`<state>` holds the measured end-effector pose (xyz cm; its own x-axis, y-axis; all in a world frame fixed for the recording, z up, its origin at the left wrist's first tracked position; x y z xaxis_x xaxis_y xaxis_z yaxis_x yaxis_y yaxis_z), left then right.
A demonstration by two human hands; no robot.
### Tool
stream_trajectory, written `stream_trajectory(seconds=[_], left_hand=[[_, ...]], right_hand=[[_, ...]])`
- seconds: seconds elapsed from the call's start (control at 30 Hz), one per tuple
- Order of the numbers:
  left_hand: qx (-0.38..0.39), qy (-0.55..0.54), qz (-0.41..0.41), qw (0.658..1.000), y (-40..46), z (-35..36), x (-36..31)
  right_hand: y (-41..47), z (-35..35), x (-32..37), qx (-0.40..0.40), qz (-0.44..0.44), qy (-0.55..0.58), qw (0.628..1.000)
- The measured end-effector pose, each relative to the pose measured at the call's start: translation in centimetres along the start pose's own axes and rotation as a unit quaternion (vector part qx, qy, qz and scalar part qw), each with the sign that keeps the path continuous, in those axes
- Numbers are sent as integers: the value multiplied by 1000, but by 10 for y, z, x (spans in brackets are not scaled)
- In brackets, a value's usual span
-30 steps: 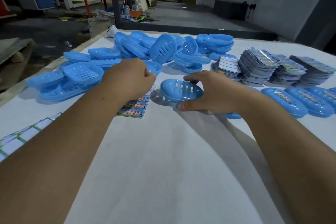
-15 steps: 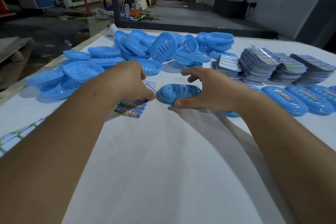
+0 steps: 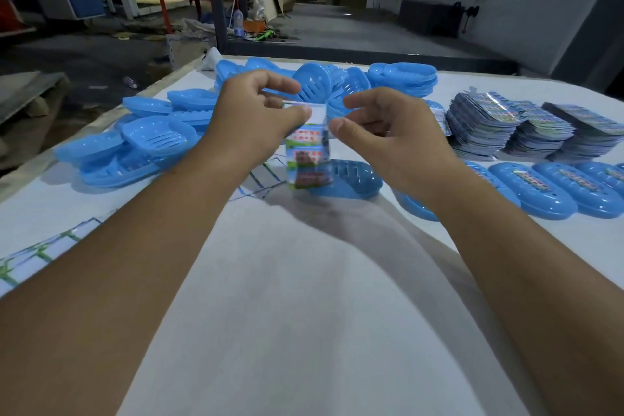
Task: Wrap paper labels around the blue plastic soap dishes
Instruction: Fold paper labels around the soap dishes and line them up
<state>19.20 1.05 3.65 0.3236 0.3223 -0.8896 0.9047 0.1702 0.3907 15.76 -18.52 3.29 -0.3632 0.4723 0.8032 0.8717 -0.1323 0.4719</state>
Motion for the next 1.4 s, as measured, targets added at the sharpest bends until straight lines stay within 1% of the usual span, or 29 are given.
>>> stream_trajectory(seconds=[0.1,0.17,0.23,0.3,0.37,0.47,0.63,0.77,0.9,1.0,1.1,1.4], left_hand=[[3,-71,-9,997,-6,10,0],[4,-104,-18,994,-8,16,0],[10,-133,-41,990,-8,24,3],[16,-117,-56,991,-6,32,6],[29,-79,-47,995,-1,37,5],[42,-65,-43,996,3,38,8],[58,-46,-22,997,1,38,17],[56,-45,-5,997,5,36,15],[69,-45,12,997,2,40,14],[80,-63,29,994,-2,41,10],[79,-73,49,993,-7,42,4],[65,-45,135,988,-12,42,-13]], right_hand=[[1,6,-6,21,41,44,998],[3,4,-11,13,61,63,996],[6,-2,-15,-8,71,57,996],[8,-8,-19,-29,79,42,996],[11,-15,-21,-52,84,34,995],[14,-20,-23,-78,80,30,993],[16,-16,-28,-79,80,36,993],[17,-16,-30,-83,75,35,993],[18,-20,-28,-100,49,-30,993],[16,-25,-20,-118,5,-102,988],[12,-22,-10,-109,-20,-152,982],[4,-13,1,-86,-12,-159,983]])
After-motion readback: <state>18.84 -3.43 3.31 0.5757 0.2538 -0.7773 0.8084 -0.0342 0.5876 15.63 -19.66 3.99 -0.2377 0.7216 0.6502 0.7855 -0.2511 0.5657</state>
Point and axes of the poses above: each hand's wrist, its own y-axis towards the middle knuckle, its own z-axis out of the palm, x = y × z, the point moved 10 cm from there along y, towards the middle knuckle, and after that the axes turned 8 degrees about -x, right-handed, at the moved point
